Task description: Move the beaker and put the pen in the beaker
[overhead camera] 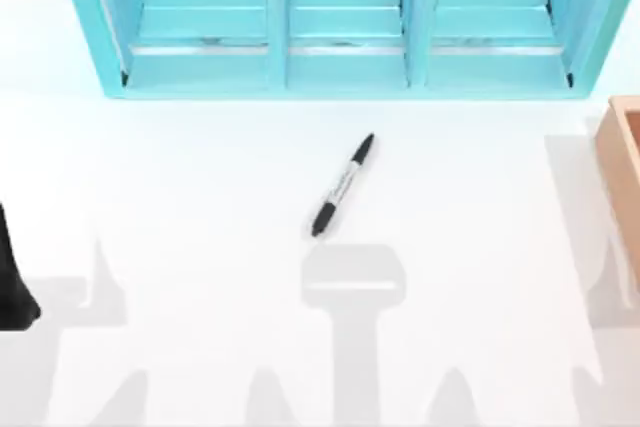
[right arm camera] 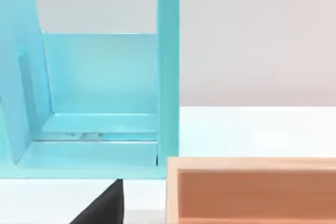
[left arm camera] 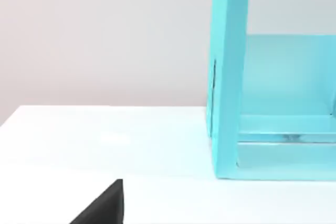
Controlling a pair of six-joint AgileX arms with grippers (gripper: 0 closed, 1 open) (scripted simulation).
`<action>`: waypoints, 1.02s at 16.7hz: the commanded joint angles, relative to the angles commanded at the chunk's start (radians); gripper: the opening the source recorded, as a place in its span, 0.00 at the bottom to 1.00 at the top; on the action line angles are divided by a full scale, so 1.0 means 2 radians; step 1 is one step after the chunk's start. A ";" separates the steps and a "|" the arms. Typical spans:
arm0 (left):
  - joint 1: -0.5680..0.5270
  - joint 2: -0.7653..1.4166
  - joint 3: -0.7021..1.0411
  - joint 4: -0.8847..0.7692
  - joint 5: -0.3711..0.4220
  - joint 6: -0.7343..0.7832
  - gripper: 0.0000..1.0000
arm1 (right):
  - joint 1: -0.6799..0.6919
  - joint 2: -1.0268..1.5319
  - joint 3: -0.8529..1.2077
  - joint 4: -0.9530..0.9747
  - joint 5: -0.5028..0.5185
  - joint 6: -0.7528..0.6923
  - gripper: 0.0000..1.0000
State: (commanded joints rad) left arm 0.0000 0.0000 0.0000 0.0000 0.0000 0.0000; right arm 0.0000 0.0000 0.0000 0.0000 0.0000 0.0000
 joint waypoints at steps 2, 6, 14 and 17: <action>0.000 0.000 0.000 0.000 0.000 0.000 1.00 | 0.000 0.000 0.000 0.000 0.000 0.000 1.00; 0.000 0.000 0.000 0.000 0.000 0.000 1.00 | -0.014 0.052 0.052 -0.047 0.000 -0.014 1.00; 0.000 0.000 0.000 0.000 0.000 0.000 1.00 | -0.082 0.394 0.337 -0.285 -0.002 -0.081 1.00; 0.000 0.000 0.000 0.000 0.000 0.000 1.00 | -0.113 0.546 0.455 -0.390 -0.002 -0.110 1.00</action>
State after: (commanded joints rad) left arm 0.0000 0.0000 0.0000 0.0000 0.0000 0.0000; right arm -0.2262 1.0918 0.9099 -0.7806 -0.0042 -0.2197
